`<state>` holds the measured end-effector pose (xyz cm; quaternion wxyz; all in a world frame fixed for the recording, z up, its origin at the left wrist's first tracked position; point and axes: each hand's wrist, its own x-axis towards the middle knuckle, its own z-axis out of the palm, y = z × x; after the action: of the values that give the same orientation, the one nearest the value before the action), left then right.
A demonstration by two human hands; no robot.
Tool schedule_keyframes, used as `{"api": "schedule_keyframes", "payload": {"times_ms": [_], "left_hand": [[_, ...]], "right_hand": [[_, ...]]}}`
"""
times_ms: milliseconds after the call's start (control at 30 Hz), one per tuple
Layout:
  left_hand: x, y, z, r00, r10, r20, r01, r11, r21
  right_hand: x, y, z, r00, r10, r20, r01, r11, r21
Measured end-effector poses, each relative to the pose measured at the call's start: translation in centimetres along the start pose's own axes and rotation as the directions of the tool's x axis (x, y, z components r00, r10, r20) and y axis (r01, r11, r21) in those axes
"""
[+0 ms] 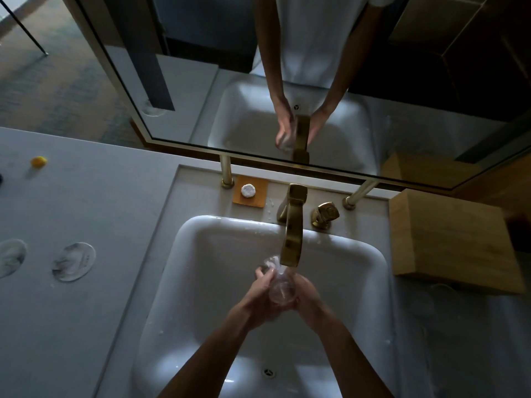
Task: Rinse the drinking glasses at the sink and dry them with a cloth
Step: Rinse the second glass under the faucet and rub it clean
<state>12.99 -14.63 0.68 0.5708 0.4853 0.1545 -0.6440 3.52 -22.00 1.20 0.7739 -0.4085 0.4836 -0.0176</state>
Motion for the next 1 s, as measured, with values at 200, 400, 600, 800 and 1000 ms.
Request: {"api": "schedule_keyframes", "payload": {"times_ms": [200,400,600,800,1000], "left_hand": [[-0.7,0.1,-1.2,0.993,0.058,0.099,-0.074,0.984,0.16],[-1.3,0.8,-3.1,0.981,0.083,0.175,-0.12,0.969,0.217],[-1.8,1.6,-4.2,0.944,0.162,0.286,-0.262,0.895,0.36],[-2.6,2.7,-3.8,0.915,0.194,0.353,-0.363,0.775,0.518],[-3.0,3.2,-3.5,0.917,0.202,0.343,-0.364,0.775,0.517]], "right_hand": [[-1.0,-0.1,-0.8,0.999,-0.017,0.045,0.021,0.996,-0.092],[-1.8,-0.4,-1.6,0.987,-0.081,0.141,0.097,0.989,-0.112],[-2.8,-0.3,-2.1,0.954,-0.199,0.226,0.213,0.976,-0.038],[-3.2,-2.0,-2.2,0.924,-0.258,0.284,0.267,0.964,0.007],[-3.9,-3.0,-1.7,0.911,-0.264,0.318,0.292,0.955,-0.045]]}}
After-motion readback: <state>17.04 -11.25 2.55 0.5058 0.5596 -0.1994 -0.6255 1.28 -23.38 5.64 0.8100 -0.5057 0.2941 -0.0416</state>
